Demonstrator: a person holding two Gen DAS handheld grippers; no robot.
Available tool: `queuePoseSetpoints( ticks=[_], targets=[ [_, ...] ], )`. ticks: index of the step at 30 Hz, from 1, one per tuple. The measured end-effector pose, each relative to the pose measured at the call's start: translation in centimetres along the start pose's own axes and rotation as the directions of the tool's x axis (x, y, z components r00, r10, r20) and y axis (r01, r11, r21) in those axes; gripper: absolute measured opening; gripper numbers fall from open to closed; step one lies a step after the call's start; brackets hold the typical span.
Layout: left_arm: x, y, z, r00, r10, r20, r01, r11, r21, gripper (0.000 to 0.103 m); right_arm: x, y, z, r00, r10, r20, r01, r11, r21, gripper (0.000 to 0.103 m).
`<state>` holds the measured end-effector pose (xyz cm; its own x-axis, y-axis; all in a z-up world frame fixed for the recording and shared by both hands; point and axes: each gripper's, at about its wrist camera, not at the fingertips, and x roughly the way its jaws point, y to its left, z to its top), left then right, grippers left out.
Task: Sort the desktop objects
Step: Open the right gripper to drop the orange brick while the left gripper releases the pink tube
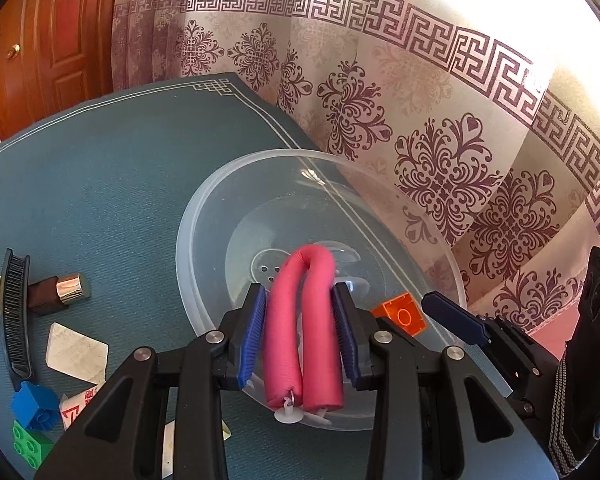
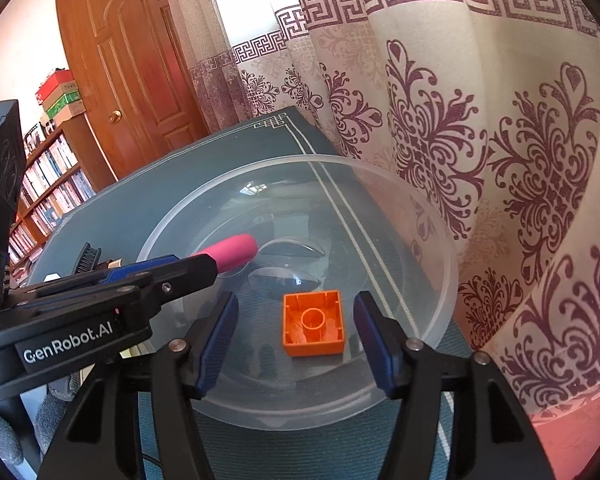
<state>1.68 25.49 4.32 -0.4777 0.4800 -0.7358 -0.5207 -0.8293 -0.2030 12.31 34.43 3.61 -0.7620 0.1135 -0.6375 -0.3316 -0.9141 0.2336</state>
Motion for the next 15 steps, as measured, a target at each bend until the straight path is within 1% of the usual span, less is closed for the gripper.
queuePoseSetpoints(
  ticks=[6,15],
  targets=[
    [-0.6,0.2,0.2,1.0,0.0,0.006,0.0,1.0,-0.004,0.038,0.1,0.3,0.2,1.0,0.004,0.003,-0.004,1.0,0.0,0.065],
    [-2.5,0.9,0.3,0.999,-0.002,0.037,0.003,1.0,-0.016,0.038,-0.2,0.4,0.5,1.0,0.003,0.027,-0.003,1.0,0.001,0.065]
  ],
)
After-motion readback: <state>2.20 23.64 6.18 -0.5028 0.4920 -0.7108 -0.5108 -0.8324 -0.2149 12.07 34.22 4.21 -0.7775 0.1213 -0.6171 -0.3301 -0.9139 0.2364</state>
